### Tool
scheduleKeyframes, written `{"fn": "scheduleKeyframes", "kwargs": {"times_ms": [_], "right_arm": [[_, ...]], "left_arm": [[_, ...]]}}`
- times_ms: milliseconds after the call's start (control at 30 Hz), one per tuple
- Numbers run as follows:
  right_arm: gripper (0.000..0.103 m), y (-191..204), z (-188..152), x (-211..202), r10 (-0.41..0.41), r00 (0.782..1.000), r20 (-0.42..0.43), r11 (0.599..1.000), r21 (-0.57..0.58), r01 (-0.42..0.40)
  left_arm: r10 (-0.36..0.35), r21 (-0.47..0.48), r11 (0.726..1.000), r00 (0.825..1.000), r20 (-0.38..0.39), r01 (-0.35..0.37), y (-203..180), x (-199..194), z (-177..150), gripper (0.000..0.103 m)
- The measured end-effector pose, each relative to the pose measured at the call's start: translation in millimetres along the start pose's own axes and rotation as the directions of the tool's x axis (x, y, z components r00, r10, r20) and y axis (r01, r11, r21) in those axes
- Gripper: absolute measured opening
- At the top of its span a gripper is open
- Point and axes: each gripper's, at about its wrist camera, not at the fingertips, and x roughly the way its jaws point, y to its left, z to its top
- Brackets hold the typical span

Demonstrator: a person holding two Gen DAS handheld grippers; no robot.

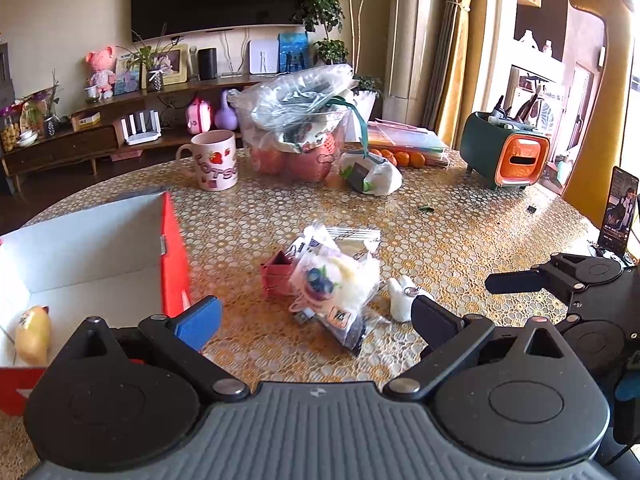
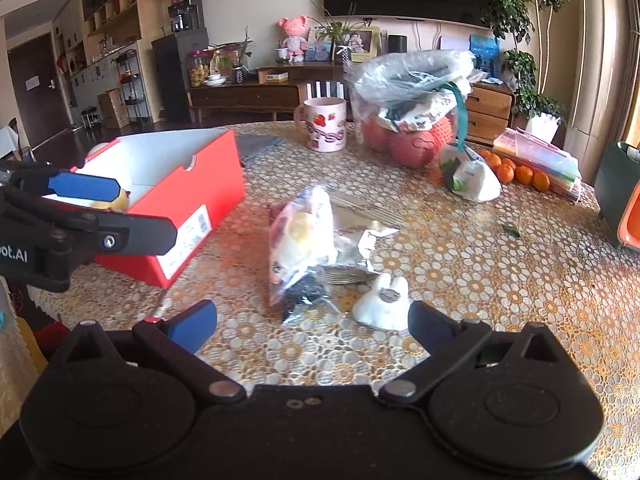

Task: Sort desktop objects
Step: 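Withdraw both tools from the red box back over the table items, then grasp blueberry-print clear bag with left tool while right grasps white rabbit item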

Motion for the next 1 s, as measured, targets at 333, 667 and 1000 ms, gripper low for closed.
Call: {"fn": "scheduleKeyframes", "kwargs": {"times_ms": [333, 667, 1000], "right_arm": [[0.1, -37, -2, 33, -0.027, 0.999, -0.043, 0.999, 0.035, 0.029], [0.1, -55, 2, 61, -0.017, 0.998, -0.053, 0.999, 0.05, 0.02], [0.097, -71, 2, 83, -0.02, 0.997, -0.074, 0.995, 0.096, 0.028]], "left_arm": [[0.019, -0.033, 0.999, 0.999, -0.033, -0.02, -17, 53, 19, 0.102], [0.045, -0.066, 0.997, 0.996, -0.073, -0.049, -20, 91, 24, 0.102], [0.069, -0.069, 0.995, 0.99, -0.124, -0.078, -21, 127, 23, 0.102]]}}
